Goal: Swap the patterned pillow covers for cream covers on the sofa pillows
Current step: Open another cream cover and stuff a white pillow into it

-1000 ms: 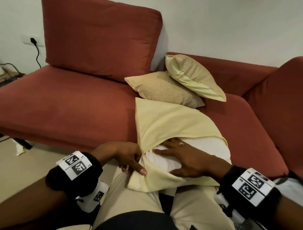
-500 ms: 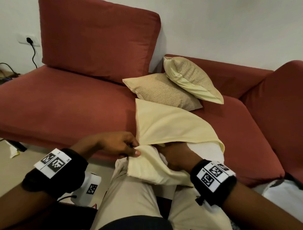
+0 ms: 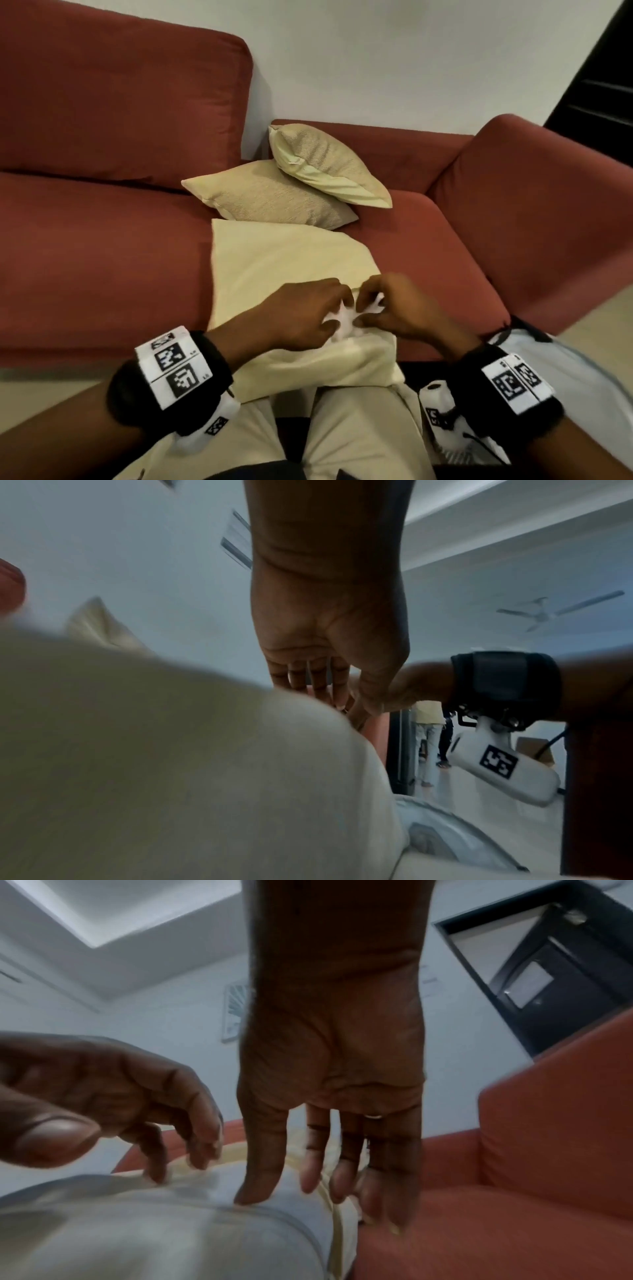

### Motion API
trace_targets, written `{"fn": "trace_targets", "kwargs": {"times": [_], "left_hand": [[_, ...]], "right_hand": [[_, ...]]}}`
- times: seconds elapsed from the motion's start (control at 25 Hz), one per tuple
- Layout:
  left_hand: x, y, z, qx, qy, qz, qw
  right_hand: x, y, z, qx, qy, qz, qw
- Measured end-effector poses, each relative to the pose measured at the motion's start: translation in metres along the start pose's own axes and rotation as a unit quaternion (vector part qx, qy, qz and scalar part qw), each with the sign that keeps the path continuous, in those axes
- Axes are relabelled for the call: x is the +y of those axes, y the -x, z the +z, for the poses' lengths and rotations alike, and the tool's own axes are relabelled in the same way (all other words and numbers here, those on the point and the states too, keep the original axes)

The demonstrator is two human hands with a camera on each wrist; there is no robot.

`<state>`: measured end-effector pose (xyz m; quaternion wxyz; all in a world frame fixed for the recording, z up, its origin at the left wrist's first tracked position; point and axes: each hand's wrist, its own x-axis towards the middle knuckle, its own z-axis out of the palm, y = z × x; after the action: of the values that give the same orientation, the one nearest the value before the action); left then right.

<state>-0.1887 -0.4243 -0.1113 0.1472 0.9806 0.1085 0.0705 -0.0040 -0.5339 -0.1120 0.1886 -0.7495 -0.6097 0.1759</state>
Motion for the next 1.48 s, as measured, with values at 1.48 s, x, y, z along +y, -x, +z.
{"fn": "trace_targets", "kwargs": {"times": [1.48], "left_hand": [[0.029, -0.051, 0.059, -0.187, 0.001, -0.111, 0.976]], "right_hand": [[0.085, 0.019, 0.018, -0.118, -0.286, 0.246, 0.919]]}}
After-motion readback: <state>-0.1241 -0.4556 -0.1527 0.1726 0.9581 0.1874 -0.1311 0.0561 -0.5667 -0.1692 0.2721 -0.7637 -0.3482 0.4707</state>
